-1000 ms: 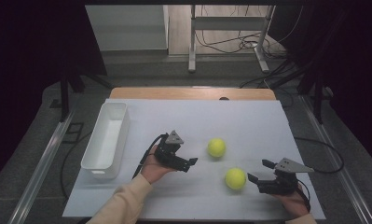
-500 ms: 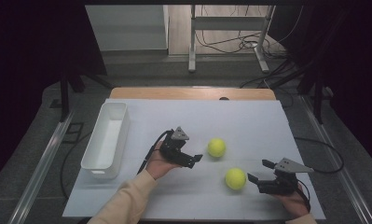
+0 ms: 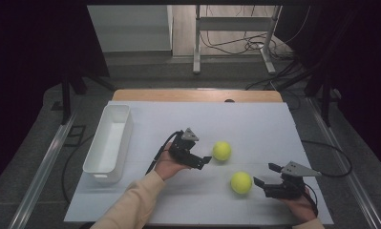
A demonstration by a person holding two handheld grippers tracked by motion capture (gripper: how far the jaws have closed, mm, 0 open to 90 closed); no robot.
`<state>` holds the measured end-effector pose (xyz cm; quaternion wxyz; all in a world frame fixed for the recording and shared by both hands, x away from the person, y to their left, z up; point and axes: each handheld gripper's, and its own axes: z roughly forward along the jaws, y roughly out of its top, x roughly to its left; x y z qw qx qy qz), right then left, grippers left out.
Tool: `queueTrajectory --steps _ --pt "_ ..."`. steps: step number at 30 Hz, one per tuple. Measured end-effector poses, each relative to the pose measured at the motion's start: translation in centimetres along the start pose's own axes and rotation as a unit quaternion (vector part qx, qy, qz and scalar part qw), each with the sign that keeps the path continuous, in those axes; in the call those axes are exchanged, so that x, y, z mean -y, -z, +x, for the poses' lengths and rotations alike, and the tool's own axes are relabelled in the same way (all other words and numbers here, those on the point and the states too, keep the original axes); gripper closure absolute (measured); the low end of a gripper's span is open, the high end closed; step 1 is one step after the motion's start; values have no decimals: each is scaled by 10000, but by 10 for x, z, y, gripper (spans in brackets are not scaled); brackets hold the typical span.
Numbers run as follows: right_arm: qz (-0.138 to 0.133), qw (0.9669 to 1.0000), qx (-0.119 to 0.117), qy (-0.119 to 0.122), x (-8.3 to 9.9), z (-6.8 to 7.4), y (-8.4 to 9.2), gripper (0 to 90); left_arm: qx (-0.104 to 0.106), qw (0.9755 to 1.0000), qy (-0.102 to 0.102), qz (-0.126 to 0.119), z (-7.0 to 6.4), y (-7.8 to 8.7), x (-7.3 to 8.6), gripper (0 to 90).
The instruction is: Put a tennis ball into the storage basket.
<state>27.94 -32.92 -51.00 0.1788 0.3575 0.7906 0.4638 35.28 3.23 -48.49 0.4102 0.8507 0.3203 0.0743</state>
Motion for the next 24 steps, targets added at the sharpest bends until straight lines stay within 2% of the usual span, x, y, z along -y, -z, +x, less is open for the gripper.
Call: queueTrajectory --steps 24 --pt "25 10000 26 -26 1 -1 0 145 168 9998 -71 113 -1 -25 -15 47"
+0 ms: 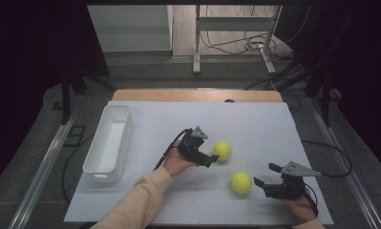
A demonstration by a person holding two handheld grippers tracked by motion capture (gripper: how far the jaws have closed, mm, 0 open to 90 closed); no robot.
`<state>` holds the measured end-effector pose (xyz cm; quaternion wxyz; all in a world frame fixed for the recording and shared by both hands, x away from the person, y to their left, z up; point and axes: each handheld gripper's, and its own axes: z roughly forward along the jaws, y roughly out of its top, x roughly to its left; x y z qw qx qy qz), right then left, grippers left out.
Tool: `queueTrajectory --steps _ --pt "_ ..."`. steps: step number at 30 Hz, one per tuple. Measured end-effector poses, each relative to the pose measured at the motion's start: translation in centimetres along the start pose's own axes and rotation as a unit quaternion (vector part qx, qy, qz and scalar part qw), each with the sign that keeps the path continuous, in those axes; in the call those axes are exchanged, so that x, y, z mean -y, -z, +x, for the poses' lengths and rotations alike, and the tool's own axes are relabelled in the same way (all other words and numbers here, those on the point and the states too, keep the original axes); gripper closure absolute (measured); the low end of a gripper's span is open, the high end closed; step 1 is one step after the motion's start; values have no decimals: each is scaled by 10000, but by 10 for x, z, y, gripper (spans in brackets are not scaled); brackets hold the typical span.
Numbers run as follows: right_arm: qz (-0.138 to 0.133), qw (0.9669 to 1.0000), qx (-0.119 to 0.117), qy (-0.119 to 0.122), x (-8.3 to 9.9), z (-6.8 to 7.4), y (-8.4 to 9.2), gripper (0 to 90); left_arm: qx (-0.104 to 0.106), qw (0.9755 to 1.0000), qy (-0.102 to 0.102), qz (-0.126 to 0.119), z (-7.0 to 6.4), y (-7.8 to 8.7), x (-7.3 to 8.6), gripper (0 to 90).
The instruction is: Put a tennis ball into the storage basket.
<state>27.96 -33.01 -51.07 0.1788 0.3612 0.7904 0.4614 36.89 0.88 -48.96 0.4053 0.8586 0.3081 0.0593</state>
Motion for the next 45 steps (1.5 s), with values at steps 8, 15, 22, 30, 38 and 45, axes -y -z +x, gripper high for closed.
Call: queueTrajectory --steps 8,15,22,30,38,45 --pt "-23 10000 28 -33 0 -1 1 145 7 10000 -11 52 1 -7 -6 47" --pt "-10 10000 53 -46 1 -1 2 145 68 9999 -52 134 -1 -19 -11 46" --pt "-15 10000 53 -40 1 -1 2 145 95 9997 -64 223 -2 -30 -20 46" --pt "-17 10000 44 -30 1 -1 2 145 131 9994 29 331 1 -42 -24 48" --pt "-13 10000 50 -22 1 -1 1 145 221 9988 90 435 0 -56 -27 58" --pt "9 10000 72 7 1 -1 2 145 361 9980 45 523 1 -60 -25 234"
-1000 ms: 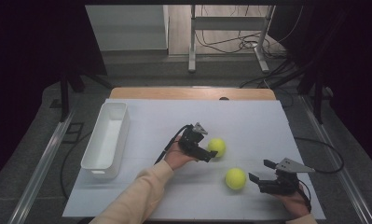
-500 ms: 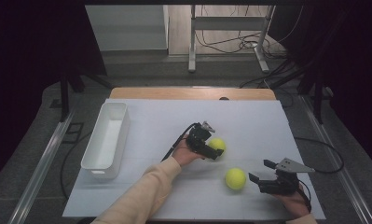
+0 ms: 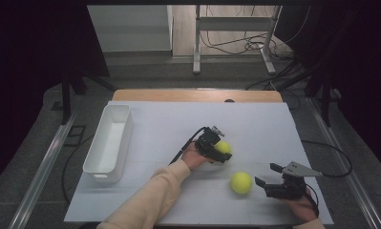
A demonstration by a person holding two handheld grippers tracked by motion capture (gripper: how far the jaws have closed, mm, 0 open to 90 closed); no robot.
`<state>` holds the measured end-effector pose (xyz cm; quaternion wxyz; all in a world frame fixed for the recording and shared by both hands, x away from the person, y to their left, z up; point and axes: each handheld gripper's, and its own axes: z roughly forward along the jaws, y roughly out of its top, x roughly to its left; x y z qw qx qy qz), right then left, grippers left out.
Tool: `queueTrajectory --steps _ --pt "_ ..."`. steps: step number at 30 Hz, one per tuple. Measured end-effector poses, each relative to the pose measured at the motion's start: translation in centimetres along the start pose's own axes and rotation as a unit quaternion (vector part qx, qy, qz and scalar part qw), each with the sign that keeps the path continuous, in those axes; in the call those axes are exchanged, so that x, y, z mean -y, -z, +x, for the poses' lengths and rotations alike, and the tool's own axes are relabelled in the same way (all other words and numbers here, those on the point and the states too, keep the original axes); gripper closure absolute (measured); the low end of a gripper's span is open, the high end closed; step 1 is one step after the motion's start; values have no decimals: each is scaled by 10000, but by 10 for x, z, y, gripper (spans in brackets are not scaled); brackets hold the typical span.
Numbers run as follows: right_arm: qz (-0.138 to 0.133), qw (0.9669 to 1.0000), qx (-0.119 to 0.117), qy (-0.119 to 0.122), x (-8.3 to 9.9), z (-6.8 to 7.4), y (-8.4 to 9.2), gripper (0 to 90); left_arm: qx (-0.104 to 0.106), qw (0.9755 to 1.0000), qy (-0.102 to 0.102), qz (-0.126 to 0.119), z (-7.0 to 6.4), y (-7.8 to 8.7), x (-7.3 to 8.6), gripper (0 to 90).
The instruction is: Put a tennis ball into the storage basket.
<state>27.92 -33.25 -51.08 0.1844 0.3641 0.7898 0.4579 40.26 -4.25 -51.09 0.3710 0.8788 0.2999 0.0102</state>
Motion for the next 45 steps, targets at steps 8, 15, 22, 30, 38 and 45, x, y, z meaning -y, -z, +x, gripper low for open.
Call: queueTrajectory --steps 8,15,22,30,38,45 --pt "7 10000 13 11 0 0 0 145 -27 9999 -96 -26 -2 3 1 260" --pt "-3 10000 18 1 0 0 0 145 261 9991 93 -313 -2 15 2 261" --pt "4 10000 22 9 0 0 0 146 49 9992 -87 -391 -7 27 6 260" --pt "-2 10000 34 10 0 1 1 145 3 9986 -148 -511 -11 40 11 260" --pt "1 10000 33 14 0 1 1 145 5 9982 -146 -584 -13 48 15 260" --pt "7 10000 42 18 0 1 1 145 9 9980 -150 -609 -15 52 18 260"
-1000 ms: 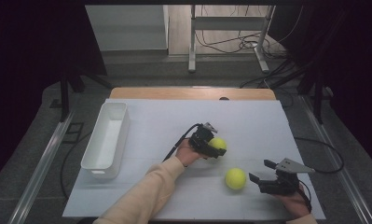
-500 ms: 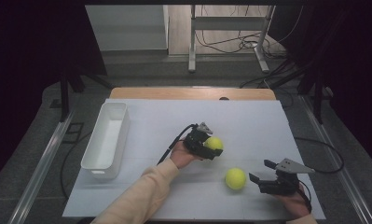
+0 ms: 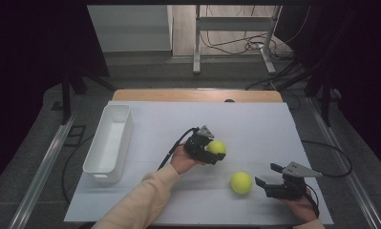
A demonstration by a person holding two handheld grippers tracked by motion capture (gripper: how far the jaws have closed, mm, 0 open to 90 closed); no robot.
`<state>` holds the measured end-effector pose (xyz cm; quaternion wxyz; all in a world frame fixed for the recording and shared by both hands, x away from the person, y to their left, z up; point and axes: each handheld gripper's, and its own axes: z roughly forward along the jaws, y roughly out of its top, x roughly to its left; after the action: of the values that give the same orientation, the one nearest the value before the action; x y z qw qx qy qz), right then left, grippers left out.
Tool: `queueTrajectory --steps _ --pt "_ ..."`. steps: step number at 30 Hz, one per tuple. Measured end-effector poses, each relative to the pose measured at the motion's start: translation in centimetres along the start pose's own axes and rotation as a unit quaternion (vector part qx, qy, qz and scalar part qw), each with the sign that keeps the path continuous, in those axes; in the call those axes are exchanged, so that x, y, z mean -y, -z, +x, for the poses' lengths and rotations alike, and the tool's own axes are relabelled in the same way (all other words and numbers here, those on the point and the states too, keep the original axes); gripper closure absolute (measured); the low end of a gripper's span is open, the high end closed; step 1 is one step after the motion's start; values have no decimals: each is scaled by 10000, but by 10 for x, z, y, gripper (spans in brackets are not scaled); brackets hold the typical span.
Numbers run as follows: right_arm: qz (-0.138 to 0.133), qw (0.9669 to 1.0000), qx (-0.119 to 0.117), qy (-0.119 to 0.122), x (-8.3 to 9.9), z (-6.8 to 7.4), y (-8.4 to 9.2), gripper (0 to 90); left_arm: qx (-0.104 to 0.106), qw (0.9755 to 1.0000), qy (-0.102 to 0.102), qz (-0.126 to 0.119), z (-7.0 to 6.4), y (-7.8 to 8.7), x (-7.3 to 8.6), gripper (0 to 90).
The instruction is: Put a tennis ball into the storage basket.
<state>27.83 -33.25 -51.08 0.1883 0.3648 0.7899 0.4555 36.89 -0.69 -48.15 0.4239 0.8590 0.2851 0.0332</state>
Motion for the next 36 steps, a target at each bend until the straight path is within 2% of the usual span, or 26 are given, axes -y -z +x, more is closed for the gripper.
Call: queueTrajectory --steps 11,31,36 --pt "-1 10000 5 2 0 0 0 146 -13 10000 -75 -26 -2 9 2 260" --pt "25 10000 38 -6 0 0 0 146 -60 9998 -8 -165 0 31 14 260" --pt "16 10000 28 -3 0 0 0 147 -129 9997 25 -200 3 39 17 259"
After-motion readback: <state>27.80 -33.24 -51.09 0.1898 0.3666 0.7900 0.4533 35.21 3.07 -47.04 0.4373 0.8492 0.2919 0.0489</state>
